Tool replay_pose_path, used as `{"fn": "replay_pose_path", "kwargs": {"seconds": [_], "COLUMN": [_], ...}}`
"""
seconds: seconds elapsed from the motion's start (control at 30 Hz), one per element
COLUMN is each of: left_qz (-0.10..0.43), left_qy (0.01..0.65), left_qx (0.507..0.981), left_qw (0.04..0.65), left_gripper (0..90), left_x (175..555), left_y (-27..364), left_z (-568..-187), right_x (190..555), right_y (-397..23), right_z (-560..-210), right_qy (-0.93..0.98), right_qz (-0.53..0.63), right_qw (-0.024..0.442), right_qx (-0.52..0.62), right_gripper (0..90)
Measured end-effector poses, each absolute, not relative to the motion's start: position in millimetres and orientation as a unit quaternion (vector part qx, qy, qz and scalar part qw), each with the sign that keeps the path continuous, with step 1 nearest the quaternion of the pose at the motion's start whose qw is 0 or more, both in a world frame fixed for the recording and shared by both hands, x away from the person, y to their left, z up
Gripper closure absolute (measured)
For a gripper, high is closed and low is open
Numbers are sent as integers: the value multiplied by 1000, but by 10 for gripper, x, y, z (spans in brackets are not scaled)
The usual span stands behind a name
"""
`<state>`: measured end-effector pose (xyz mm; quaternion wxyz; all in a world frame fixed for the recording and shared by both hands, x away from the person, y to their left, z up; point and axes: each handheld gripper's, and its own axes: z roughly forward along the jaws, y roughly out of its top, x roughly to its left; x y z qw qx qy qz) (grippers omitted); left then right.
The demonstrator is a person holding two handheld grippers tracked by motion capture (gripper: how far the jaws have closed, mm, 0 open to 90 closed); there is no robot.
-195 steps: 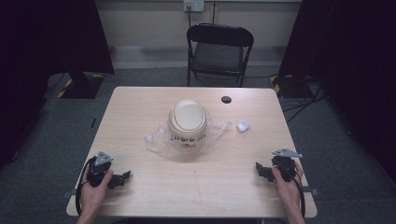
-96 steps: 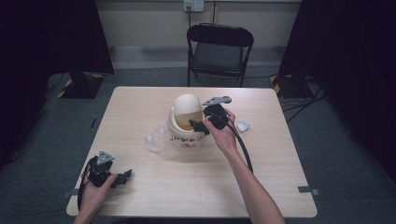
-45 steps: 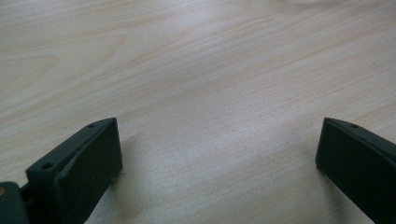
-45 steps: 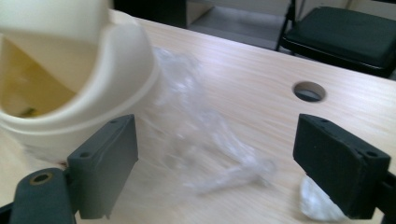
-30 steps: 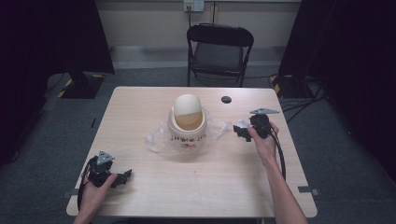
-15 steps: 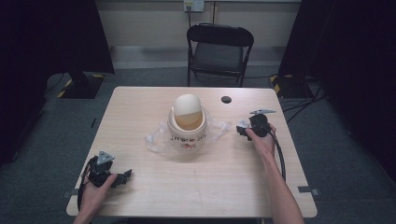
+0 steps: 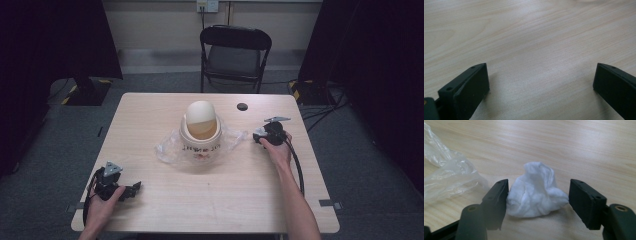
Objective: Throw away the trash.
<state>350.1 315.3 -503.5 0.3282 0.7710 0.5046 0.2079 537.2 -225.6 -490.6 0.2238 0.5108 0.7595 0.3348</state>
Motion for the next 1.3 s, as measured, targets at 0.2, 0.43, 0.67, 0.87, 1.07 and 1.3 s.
{"fn": "replay_pose_path", "kwargs": {"seconds": [0.2,0.43,0.67,0.87,1.07,1.3], "left_qz": [208,208,208,208,209,209], "left_qy": [505,504,508,508,507,507], "left_qx": [771,772,769,768,769,769], "left_qw": [328,326,329,329,329,329], "left_gripper": [0,0,0,0,0,0], "left_x": [3501,3504,3512,3512,3511,3511], "left_y": [3153,3155,3143,3142,3143,3143], "left_z": [-5035,-5033,-5036,-5036,-5036,-5036], "right_x": [5347,5333,5311,5264,5202,5069], "right_y": [-2243,-2265,-2319,-2327,-2349,-2350], "right_z": [-4926,-4905,-4859,-4819,-4784,-4637], "right_qy": [762,759,754,747,736,731], "right_qz": [327,330,339,356,380,398], "right_qw": [229,225,219,214,199,203], "right_qx": [510,515,519,519,524,516], "right_gripper": [519,605,654,657,666,681]}}
